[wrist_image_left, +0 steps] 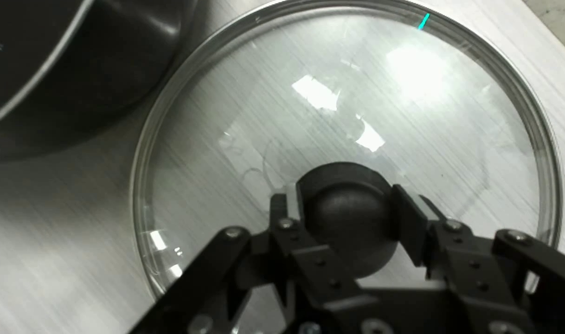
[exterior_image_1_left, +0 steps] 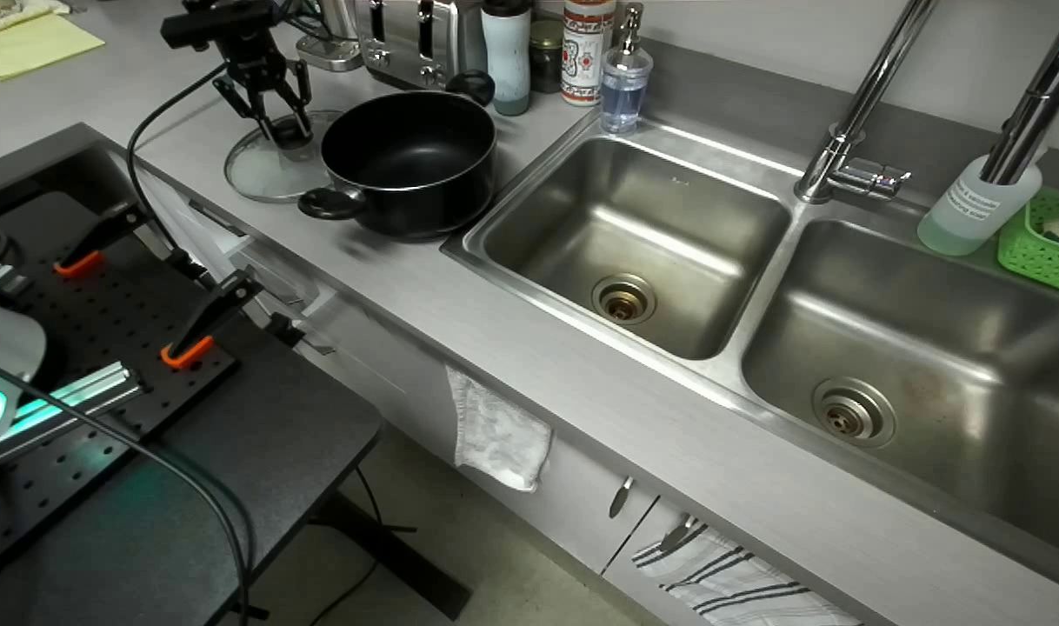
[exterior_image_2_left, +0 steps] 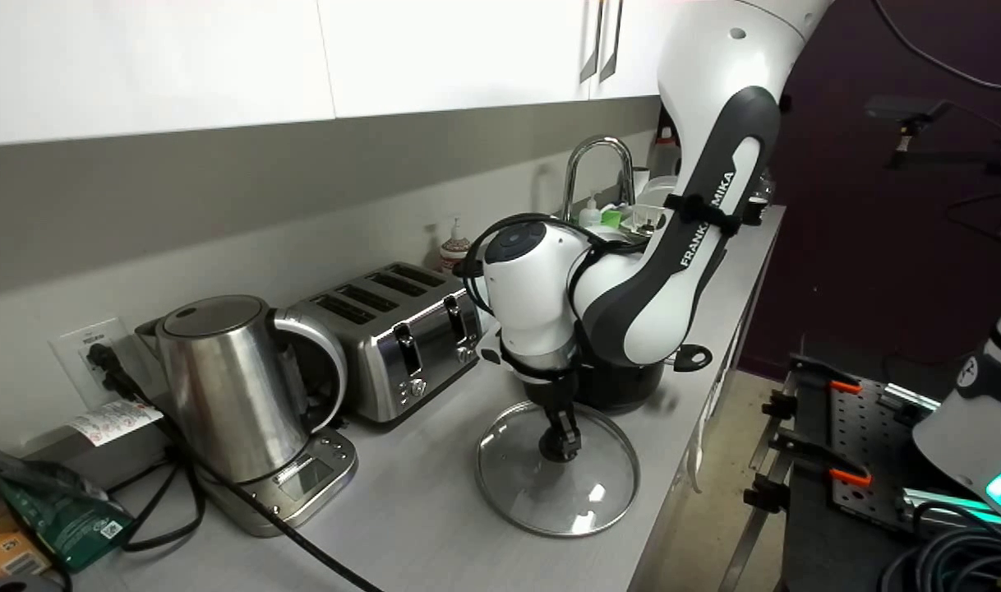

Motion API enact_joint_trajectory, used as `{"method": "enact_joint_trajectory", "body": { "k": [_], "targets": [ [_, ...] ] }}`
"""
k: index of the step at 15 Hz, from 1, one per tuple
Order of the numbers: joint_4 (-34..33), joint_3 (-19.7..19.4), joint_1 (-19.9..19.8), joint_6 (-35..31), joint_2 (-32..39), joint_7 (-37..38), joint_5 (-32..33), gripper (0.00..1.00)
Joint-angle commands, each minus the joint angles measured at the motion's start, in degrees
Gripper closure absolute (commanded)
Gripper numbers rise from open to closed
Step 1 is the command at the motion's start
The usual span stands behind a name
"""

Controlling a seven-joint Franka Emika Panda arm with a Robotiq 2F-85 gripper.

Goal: Remove the glass lid from the black pot and put it on the counter

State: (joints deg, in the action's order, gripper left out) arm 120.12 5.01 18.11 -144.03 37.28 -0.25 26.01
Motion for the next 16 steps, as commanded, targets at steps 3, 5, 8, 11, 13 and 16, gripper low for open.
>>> {"method": "enact_joint_trajectory", "body": {
  "k": [3,5,8,11,13,16],
  "targets": [
    [-1.8,-1.5,2.0,1.8,1.2,-0.1,1.3,0.24],
    [-1.3,-1.6,2.1,1.6,1.0,-0.2,1.3,0.11],
    [0.6,-1.1,2.0,0.8,-0.5,-0.6,1.2,0.0],
    [5.8,-0.5,1.9,-2.2,-4.3,-0.7,1.6,0.0],
    [11.4,0.0,1.8,-4.1,-8.8,1.0,0.6,0.0],
    [19.7,1.4,0.1,-7.3,-15.7,1.4,-1.9,0.0]
  ]
}}
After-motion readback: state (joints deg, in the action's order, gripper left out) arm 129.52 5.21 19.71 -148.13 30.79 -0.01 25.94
